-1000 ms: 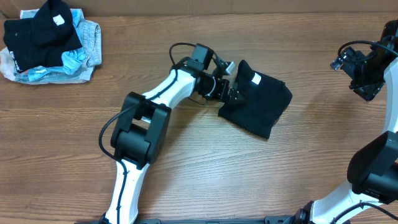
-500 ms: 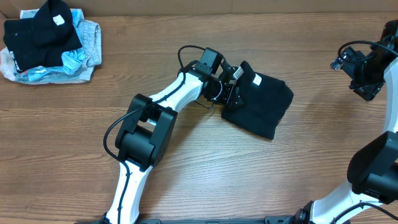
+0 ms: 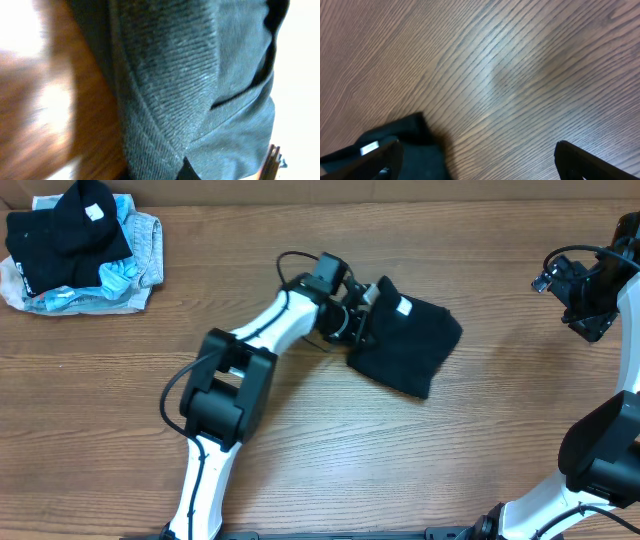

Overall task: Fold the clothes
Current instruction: 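Retract the right arm and grasp the bundle's left edge with the left gripper, then carry the folded bundle to the clothes pile at top-left with the left gripper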

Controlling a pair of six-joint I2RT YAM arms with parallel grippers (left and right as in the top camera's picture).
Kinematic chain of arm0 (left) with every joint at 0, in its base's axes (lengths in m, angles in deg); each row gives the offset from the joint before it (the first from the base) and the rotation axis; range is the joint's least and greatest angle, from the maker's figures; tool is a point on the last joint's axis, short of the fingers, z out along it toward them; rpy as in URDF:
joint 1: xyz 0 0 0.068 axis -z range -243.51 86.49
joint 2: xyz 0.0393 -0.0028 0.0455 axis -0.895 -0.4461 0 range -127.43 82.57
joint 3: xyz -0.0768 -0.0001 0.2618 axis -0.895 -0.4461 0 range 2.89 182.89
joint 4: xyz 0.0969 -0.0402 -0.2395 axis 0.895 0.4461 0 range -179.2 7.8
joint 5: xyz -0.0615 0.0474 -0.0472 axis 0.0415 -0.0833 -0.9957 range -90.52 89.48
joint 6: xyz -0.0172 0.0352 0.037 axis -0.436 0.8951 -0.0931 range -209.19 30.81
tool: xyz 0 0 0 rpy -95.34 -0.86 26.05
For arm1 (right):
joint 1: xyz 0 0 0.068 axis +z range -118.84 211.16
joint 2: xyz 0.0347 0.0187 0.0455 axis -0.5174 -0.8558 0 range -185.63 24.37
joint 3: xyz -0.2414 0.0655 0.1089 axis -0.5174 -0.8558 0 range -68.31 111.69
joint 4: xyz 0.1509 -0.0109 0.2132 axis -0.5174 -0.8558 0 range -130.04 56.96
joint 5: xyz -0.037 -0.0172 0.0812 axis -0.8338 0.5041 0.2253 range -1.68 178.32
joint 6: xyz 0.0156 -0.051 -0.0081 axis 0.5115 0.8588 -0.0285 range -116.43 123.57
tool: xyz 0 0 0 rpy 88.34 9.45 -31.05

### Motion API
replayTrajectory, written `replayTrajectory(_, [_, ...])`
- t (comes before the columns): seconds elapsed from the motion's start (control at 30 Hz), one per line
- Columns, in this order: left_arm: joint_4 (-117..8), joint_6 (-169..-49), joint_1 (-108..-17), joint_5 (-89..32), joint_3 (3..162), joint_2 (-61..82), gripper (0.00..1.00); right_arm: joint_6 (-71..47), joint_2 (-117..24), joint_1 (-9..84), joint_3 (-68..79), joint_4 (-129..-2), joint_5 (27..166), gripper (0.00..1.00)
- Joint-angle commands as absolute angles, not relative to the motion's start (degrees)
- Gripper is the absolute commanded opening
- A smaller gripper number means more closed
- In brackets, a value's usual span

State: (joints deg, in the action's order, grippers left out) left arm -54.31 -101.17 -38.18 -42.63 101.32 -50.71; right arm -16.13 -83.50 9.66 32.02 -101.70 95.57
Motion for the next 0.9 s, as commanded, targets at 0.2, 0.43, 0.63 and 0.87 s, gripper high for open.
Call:
replayTrajectory(0.2, [-42.77, -97.44, -50.73, -30.59, 110.04, -51.47, 0.04, -16.40, -83.44, 9.66, 33.22, -101.70, 95.44, 1.00])
replayTrajectory(0.43, [-36.72, -94.90, -58.69, -14.04, 112.95, -51.47, 0.04, -16.40, -83.44, 9.66, 33.22, -101.68, 95.44, 1.00])
replayTrajectory(0.63, [-32.50, -92.93, -65.05, -12.09, 119.22, -51.47, 0.04, -16.42, -83.44, 9.66, 33.22, -101.70, 95.44, 1.00])
replayTrajectory(0.87, [-26.29, -88.89, -69.33, -11.70, 131.61, -51.47, 0.04, -16.42, -83.44, 9.66, 33.22, -101.70, 95.44, 1.00])
